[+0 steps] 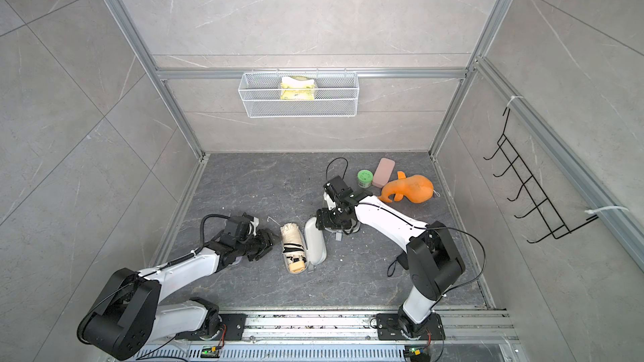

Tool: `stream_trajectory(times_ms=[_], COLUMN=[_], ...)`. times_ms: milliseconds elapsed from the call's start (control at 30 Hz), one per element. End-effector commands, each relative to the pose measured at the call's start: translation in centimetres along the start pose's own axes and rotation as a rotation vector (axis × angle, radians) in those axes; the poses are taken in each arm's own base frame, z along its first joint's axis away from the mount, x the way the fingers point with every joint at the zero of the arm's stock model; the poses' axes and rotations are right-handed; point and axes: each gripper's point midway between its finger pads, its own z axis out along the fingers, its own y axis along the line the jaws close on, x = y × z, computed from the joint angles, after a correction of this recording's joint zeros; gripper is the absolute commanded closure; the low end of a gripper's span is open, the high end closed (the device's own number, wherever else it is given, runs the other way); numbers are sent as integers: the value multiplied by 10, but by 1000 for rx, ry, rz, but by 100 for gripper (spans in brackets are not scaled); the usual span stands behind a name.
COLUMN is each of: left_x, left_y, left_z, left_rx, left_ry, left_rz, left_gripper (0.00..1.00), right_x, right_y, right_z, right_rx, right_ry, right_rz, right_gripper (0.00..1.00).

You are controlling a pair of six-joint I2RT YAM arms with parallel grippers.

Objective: Put umbrellas into zippered umbrella sleeves
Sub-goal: Close the umbrella sleeve at the center of the board.

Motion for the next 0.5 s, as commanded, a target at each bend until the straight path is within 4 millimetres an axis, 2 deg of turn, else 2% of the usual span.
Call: stream_trajectory(times_ms=[0, 133, 300, 467], left_x=[-1, -2, -5, -8], left_y=[-8, -7, -9, -18], left_z=[7, 20, 28, 39], left_rx=[25, 27, 28, 68], left_ry=[-18, -7, 0, 24], left_rz=[0, -8, 9, 21], left_gripper=[38, 43, 53, 64], right_x=[8, 7, -3, 11], right_y=[16, 32, 60, 89], right_z=[12, 25, 9, 16], right_rx=[-124, -243, -398, -462], right_ry=[27, 37, -37, -20], right_rz=[27, 37, -13, -121], right_gripper=[28, 28, 28, 28])
